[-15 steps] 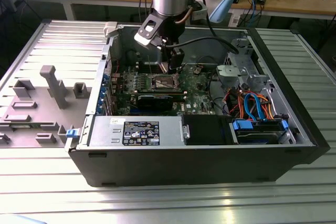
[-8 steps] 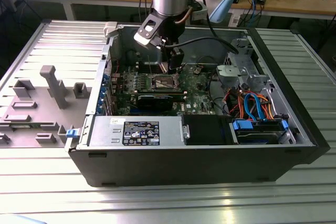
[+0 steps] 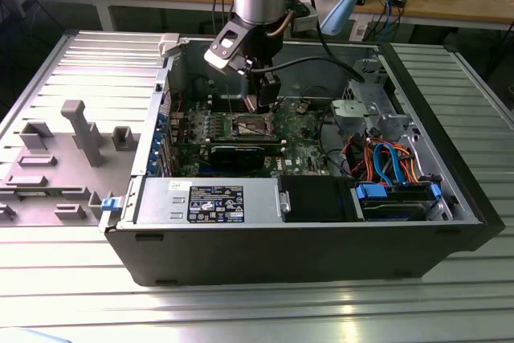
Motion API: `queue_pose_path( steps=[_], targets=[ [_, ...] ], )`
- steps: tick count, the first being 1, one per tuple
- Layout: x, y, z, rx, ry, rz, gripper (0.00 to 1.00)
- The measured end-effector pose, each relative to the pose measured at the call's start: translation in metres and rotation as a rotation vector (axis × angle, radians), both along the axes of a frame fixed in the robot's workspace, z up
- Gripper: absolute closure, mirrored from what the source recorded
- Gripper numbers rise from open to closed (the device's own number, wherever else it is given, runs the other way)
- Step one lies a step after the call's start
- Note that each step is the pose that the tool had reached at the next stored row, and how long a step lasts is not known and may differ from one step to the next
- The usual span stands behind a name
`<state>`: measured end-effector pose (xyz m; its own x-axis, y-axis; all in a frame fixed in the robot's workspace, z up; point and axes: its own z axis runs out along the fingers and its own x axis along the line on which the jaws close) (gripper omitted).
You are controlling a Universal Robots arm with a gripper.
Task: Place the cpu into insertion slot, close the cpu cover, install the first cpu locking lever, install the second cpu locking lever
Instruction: 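Place the cpu into insertion slot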
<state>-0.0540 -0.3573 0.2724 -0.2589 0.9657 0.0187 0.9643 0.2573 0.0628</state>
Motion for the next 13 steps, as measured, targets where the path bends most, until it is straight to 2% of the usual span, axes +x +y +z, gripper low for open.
queue_pose_path(
  steps=[13],
  targets=[
    [0.0000,0.0000,-0.0001,0.0000,0.0000,-0.028,0.45]
  ],
)
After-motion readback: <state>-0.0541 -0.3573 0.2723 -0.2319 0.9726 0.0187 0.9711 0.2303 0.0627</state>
